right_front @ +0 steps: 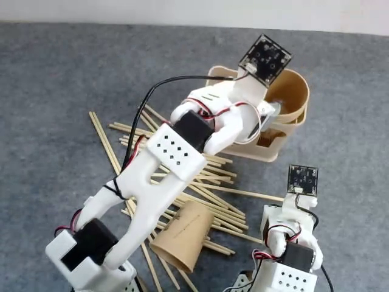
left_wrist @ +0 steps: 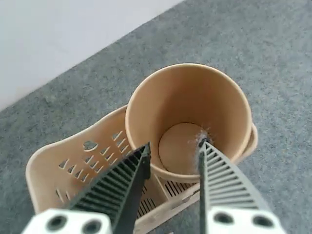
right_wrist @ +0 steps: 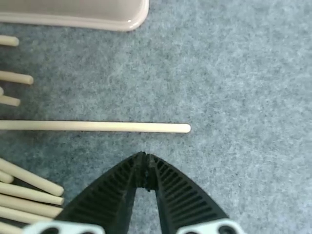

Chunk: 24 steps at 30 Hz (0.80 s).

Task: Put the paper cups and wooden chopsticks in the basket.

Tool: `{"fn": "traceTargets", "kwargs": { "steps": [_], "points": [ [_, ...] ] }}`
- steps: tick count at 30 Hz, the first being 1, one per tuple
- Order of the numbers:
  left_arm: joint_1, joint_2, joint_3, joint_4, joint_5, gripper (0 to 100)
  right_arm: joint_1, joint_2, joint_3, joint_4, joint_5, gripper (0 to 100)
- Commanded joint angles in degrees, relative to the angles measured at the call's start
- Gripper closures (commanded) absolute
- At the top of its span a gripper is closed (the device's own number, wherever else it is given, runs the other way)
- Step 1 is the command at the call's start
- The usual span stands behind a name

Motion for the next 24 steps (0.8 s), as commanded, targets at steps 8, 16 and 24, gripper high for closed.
{"fn": "traceTargets", "kwargs": {
  "steps": [8,16,24],
  "points": [
    [1.0,-1.7,0.8,-3.3,0.3,83,0.6,-0.7,6.9,0.0,0.1,99.3],
    [0.9,-5.0,-10.5,8.2,0.1,83,0.6,-0.7,6.9,0.0,0.1,99.3],
    [1.0,-14.5,-11.7,25.5,0.1,83,0.6,-0.7,6.9,0.0,0.1,99.3]
  ]
}}
